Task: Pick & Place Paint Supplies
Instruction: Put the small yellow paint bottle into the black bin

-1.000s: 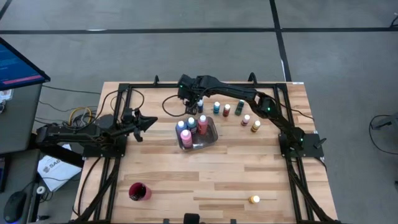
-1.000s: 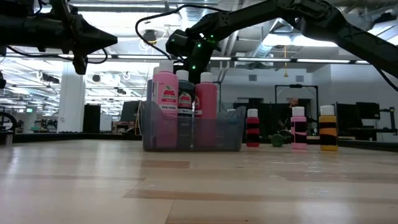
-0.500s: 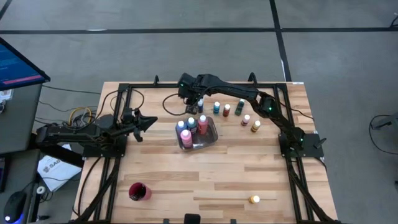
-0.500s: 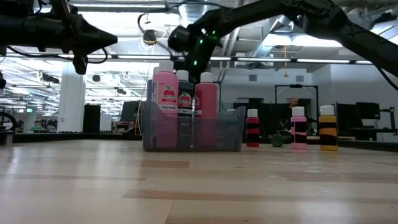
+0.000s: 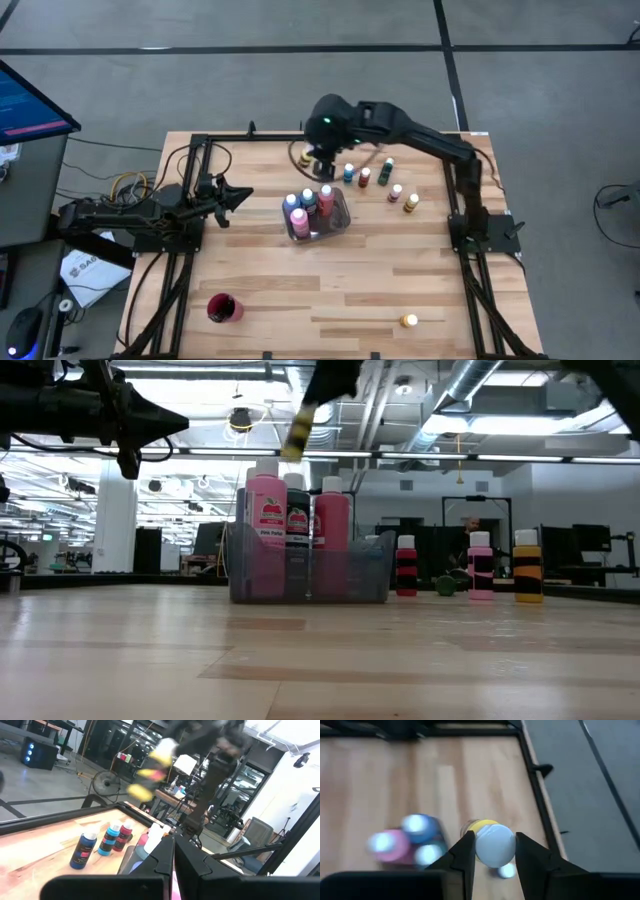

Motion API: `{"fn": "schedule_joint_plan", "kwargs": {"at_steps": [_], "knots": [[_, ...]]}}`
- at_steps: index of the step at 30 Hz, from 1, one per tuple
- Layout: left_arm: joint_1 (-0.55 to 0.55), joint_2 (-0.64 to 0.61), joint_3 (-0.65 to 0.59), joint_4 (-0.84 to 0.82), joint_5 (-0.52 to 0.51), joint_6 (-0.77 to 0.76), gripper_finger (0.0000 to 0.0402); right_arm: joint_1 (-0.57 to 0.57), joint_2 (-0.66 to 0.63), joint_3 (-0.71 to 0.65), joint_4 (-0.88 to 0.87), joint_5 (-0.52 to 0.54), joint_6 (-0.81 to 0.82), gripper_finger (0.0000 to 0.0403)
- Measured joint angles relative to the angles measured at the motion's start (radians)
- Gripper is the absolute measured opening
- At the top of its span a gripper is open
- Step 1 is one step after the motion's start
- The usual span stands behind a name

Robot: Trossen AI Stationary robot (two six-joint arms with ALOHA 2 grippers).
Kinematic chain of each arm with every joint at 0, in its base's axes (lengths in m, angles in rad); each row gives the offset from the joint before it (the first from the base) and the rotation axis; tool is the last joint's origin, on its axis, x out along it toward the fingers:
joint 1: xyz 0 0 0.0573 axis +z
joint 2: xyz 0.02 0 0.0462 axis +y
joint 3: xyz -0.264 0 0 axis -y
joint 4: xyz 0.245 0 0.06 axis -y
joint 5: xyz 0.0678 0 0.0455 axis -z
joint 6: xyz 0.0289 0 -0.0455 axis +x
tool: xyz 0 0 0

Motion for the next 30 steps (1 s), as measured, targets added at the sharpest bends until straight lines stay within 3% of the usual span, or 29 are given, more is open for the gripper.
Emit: {"fn": "schedule_joint_plan", "kwargs": {"at_steps": [7,16,22,30], "knots": [[0.000,0.000,0.000,0.001,0.000,0.000,0.0003,0.153,-0.087,0.000,-0.095,-0.002,0.175,0.0101],[0.000,0.000,0.000,0.007,0.000,0.000,0.0003,0.301,-0.021,-0.071,-0.205,0.106,0.310,0.0111],[0.000,0.000,0.000,0.008,0.000,0.000,0.0003,0.319,0.014,-0.193,-0.179,0.112,0.301,0.0110],[0.000,0.000,0.000,0.015,0.000,-0.001,0.0003,0.274,0.012,-0.382,0.021,0.128,0.308,0.0111]]}}
